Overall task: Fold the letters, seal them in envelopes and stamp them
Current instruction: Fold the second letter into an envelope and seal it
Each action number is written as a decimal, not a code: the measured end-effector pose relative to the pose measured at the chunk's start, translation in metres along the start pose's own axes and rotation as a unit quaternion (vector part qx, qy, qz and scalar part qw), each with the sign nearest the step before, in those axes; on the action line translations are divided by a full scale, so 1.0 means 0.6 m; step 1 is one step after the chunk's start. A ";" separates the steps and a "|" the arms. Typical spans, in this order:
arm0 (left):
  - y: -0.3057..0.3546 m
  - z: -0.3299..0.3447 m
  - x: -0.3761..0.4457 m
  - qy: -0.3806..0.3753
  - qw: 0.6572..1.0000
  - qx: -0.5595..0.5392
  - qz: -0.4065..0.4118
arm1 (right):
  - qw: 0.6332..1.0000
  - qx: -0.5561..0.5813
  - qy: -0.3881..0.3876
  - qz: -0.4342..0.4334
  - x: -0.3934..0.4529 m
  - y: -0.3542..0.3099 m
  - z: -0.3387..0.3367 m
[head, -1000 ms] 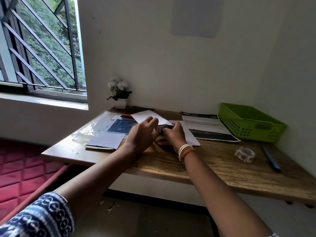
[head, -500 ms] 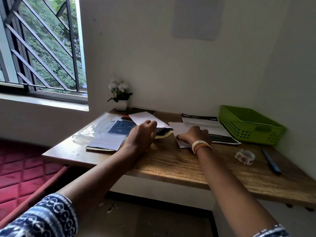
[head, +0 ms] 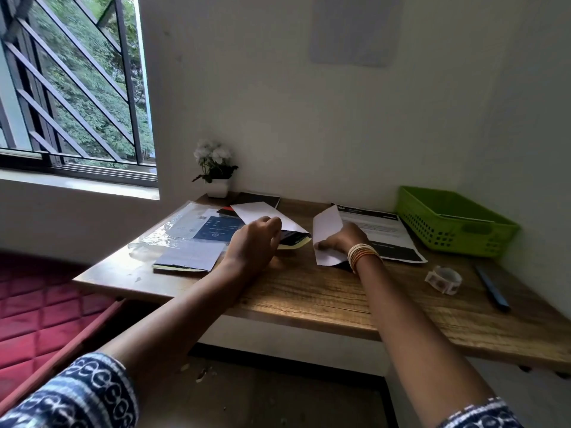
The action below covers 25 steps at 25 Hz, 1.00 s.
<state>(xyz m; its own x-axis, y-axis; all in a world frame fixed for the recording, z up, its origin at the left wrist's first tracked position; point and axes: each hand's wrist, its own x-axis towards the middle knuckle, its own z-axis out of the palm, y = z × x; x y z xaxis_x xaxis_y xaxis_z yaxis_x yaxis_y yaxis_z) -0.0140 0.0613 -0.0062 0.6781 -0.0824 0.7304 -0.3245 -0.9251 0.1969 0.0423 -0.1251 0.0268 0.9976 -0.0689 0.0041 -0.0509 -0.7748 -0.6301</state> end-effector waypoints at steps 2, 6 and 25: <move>-0.001 -0.001 0.001 -0.001 1.000 -0.004 -0.003 | 1.000 0.028 0.002 -0.007 -0.001 0.005 0.003; -0.002 0.000 0.000 -0.006 1.000 0.001 0.000 | 0.997 0.063 0.046 -0.010 -0.016 0.009 -0.004; 0.015 0.026 0.056 -0.059 0.998 -0.029 -0.017 | 0.947 0.303 0.095 -0.053 -0.053 0.078 -0.039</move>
<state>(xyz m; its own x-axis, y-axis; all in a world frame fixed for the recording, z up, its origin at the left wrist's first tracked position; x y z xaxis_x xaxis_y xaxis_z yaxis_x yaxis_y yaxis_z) 0.0162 0.0446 0.0100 0.7612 -0.0969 0.6413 -0.3351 -0.9053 0.2609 0.0071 -0.1738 0.0155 0.9665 -0.1673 0.1946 0.1414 -0.2857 -0.9478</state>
